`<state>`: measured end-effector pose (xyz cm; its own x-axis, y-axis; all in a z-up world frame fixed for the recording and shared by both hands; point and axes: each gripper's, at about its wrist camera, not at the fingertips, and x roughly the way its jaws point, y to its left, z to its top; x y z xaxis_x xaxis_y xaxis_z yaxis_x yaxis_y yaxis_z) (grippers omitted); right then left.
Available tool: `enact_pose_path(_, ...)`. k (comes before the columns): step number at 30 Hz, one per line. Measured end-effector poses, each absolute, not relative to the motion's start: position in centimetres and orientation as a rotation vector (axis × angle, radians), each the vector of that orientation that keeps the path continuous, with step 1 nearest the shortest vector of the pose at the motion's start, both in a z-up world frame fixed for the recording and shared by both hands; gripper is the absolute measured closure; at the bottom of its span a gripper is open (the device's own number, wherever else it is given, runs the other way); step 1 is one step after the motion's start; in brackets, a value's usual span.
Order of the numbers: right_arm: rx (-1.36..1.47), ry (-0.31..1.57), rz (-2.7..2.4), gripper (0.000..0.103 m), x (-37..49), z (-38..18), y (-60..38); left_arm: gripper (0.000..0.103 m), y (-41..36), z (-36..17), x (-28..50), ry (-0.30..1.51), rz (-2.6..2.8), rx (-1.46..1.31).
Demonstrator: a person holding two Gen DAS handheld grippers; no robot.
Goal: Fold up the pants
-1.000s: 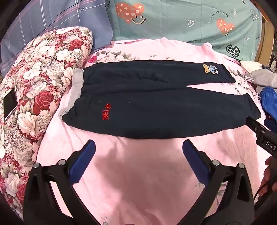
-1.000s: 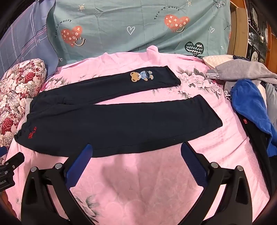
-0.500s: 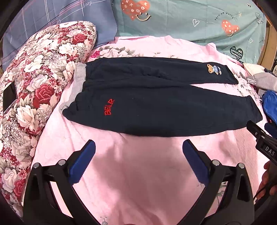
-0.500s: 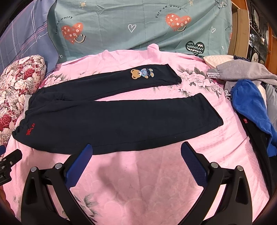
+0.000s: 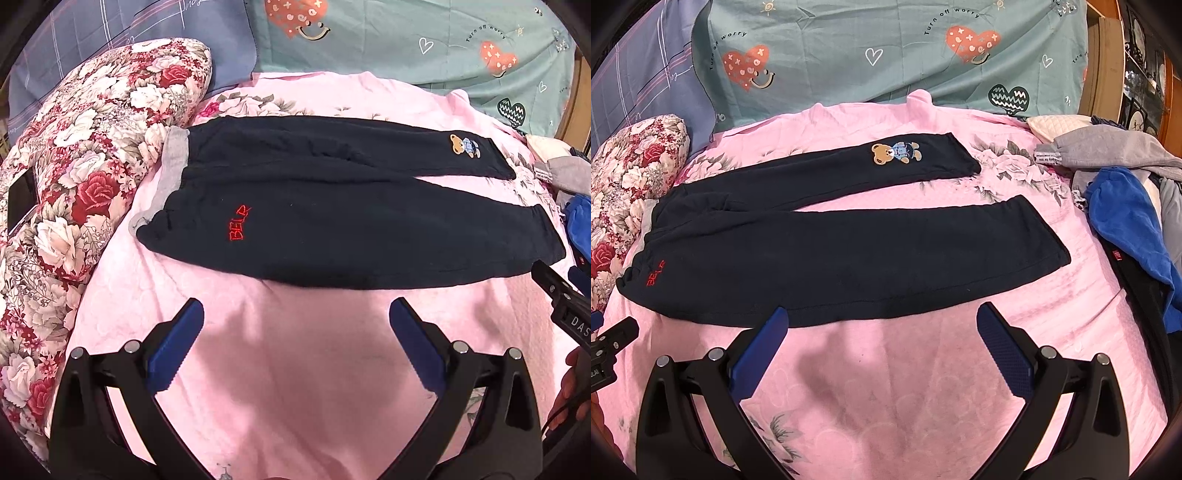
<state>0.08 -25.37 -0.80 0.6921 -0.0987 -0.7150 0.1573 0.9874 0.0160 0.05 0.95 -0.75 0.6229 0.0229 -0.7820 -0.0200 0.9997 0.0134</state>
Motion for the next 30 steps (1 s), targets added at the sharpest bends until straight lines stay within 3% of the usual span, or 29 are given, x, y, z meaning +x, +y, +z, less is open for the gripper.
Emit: enact_pose_path(30,0.091,0.819,-0.133,0.001,0.15,-1.40,-25.08,0.002,0.86,-1.27,0.05,0.912,0.018,0.008)
